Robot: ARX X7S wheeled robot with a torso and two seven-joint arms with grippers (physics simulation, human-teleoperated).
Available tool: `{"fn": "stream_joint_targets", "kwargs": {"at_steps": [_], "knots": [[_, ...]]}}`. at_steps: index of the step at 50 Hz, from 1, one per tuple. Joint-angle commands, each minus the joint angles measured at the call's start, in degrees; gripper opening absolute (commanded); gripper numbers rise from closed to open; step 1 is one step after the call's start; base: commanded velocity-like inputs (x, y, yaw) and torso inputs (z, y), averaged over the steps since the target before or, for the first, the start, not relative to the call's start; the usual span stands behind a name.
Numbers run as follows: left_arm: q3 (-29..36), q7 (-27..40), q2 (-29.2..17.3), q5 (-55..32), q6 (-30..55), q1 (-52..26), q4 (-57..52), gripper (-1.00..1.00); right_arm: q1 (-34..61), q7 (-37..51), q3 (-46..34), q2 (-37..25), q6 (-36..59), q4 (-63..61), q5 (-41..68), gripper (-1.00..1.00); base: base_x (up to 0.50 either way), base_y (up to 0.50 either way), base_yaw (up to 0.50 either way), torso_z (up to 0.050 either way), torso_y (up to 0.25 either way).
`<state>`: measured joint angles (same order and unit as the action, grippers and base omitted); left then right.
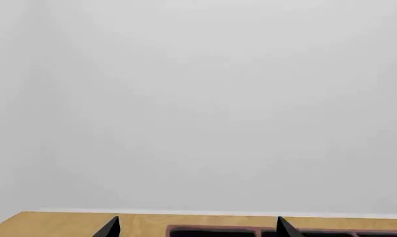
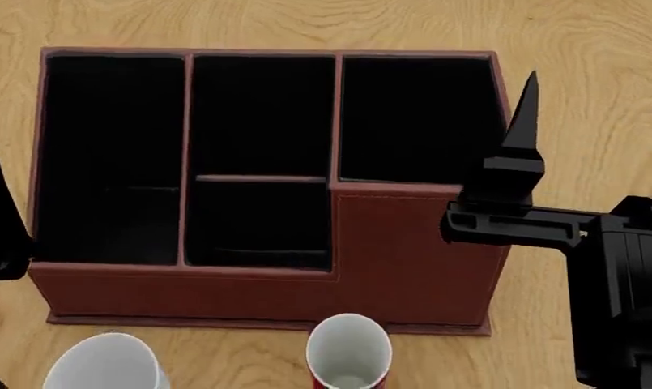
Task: Pick up the white mug and place it to the right of the caddy.
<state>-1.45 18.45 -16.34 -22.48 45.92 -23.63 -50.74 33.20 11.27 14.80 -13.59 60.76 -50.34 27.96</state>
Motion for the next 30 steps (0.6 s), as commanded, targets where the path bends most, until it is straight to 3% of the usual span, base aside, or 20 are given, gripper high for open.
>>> {"fn": "stream_joint_targets", "kwargs": {"at_steps": [1,16,30], "knots": [[-0.1,0.4,-0.4,-0.5,0.3,-0.1,-0.3,1.0,0.0,0.5,-0.1,-0.2,0.2,-0.1,0.6,1.0,0.0,0.0,0.0,0.0,-0.203],[0.0,0.9,-0.6,-1.1,0.2,0.1,-0.8,1.0,0.1,1.3,1.4,-0.7,2.3,-2.0,2.6,1.0,0.0,0.0,0.0,0.0,-0.202],[-0.3,1.5,-0.8,-1.7,0.0,0.8,-1.4,1.0,-0.6,1.6,2.4,-1.2,3.1,-2.7,4.0,1.0,0.0,0.0,0.0,0.0,-0.005]]}}
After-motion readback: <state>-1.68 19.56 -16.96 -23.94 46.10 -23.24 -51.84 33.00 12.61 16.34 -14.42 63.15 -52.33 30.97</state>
